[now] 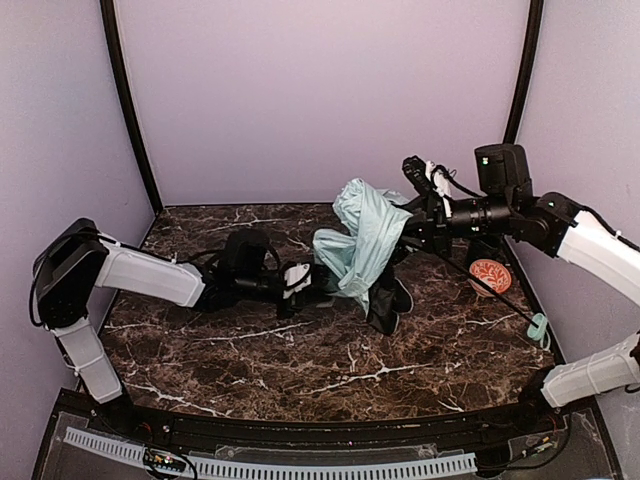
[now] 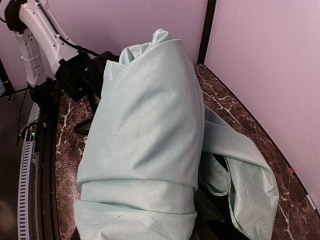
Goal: Put away the umbrella
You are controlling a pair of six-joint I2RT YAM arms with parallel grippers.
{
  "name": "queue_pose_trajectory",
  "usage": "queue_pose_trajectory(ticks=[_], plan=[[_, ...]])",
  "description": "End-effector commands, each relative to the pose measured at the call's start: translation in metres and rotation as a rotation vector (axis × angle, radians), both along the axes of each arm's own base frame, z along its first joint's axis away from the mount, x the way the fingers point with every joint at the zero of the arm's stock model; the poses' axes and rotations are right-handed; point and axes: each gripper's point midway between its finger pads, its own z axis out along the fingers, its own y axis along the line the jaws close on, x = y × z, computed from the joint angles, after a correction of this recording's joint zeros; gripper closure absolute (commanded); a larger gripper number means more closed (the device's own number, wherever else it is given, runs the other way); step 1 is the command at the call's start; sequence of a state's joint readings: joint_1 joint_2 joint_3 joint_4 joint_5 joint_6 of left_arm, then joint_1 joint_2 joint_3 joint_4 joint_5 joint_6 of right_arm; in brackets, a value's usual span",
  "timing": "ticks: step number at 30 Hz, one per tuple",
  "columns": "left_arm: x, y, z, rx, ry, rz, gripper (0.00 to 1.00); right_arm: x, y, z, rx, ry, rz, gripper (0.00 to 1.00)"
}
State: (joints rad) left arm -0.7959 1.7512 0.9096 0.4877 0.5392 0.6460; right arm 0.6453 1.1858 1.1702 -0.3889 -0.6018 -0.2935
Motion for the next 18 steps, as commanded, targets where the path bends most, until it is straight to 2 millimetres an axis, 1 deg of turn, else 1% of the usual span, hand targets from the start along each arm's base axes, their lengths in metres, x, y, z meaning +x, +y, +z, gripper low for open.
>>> queue_pose_trajectory(ticks=[1,2,4,6,8,9,10,11,14,16,17,18], plan=[[-0.064,-0.004,0.034,-0.004,-0.021,-0.179,1.0,0.04,-0.021,0.025,0.03,-0.096,-0.254,1.0],[-0.073,-0.001,0.044,-0.035,-0.017,-0.2,1.0,0.039,-0.021,0.023,0.029,-0.097,-0.242,1.0],[-0.083,0.005,0.056,-0.068,-0.017,-0.225,1.0,0.036,-0.019,0.021,0.027,-0.104,-0.211,1.0],[-0.083,0.007,0.058,-0.047,-0.024,-0.212,1.0,0.036,-0.019,0.022,0.034,-0.11,-0.208,1.0],[-0.08,0.005,0.052,-0.002,-0.02,-0.189,1.0,0.041,-0.02,0.028,0.051,-0.124,-0.232,1.0],[-0.079,0.002,0.05,0.019,-0.019,-0.176,1.0,0.042,-0.021,0.037,0.077,-0.144,-0.244,1.0],[-0.082,-0.002,0.046,0.039,-0.009,-0.182,1.0,0.041,-0.022,0.039,0.099,-0.157,-0.25,1.0],[-0.085,-0.007,0.045,0.051,-0.005,-0.19,1.0,0.04,-0.023,0.046,0.135,-0.177,-0.251,1.0],[-0.103,-0.021,0.051,0.047,0.0,-0.245,1.0,0.037,-0.023,0.062,0.203,-0.23,-0.239,1.0],[-0.109,-0.024,0.058,0.033,-0.002,-0.266,1.0,0.036,-0.021,0.068,0.213,-0.246,-0.229,1.0],[-0.11,-0.023,0.062,0.023,-0.003,-0.263,0.95,0.036,-0.021,0.069,0.211,-0.248,-0.227,1.0],[-0.109,-0.022,0.066,0.011,-0.014,-0.249,0.85,0.036,-0.021,0.069,0.206,-0.249,-0.225,1.0]])
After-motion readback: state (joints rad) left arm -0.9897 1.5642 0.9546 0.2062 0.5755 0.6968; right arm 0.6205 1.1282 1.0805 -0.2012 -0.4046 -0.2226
